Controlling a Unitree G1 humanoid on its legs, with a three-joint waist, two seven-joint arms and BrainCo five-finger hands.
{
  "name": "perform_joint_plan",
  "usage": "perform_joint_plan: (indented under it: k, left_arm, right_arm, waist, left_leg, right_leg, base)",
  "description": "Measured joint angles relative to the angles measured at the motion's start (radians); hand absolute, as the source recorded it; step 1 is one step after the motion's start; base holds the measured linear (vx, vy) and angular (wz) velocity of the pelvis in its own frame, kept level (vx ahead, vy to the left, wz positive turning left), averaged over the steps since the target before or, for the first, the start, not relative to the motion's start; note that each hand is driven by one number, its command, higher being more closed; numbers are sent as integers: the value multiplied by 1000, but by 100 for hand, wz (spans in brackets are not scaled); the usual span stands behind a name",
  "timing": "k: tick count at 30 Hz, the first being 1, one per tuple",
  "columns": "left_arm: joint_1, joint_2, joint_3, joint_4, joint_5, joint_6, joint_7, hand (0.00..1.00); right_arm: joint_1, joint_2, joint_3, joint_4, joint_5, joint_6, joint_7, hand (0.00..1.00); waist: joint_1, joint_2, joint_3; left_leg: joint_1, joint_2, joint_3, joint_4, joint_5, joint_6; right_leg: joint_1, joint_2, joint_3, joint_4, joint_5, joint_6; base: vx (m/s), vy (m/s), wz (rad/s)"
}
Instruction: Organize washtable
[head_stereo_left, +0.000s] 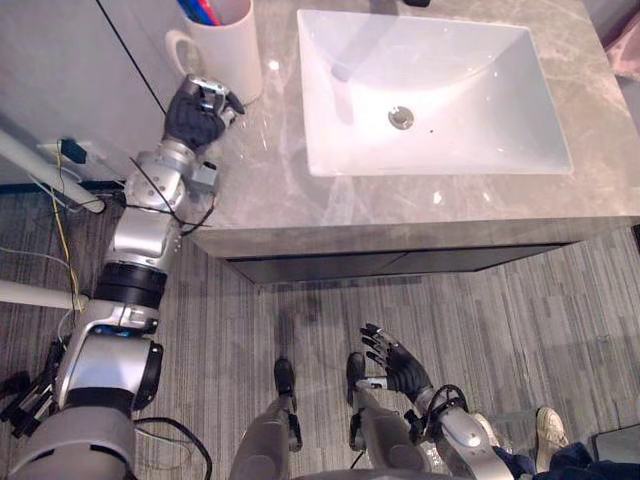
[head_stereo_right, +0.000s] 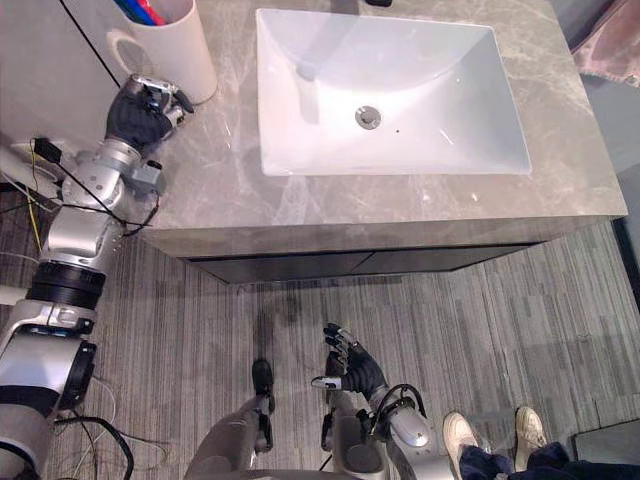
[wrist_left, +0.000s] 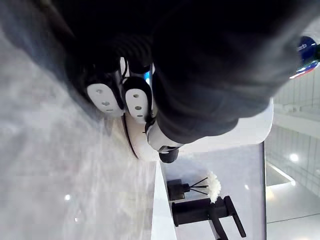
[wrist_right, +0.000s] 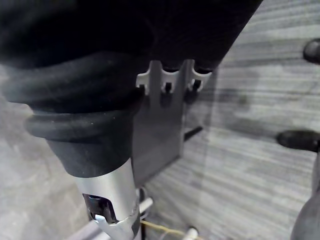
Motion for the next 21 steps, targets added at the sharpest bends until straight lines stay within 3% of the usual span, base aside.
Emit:
perform_joint_plan:
  k: [21]
  left_arm:
    - [-207,75,-58,114,-4,-13,63,100]
  right_arm:
    - [-5,3,7,0,2,-15,-21,0]
  waist:
    - [-15,-24,39]
  left_leg:
    - [-71,-1,6,25,-1,2]
  right_leg:
    - [-64,-1,6,-1,17,-11]
  base:
    - [-2,-2,-1]
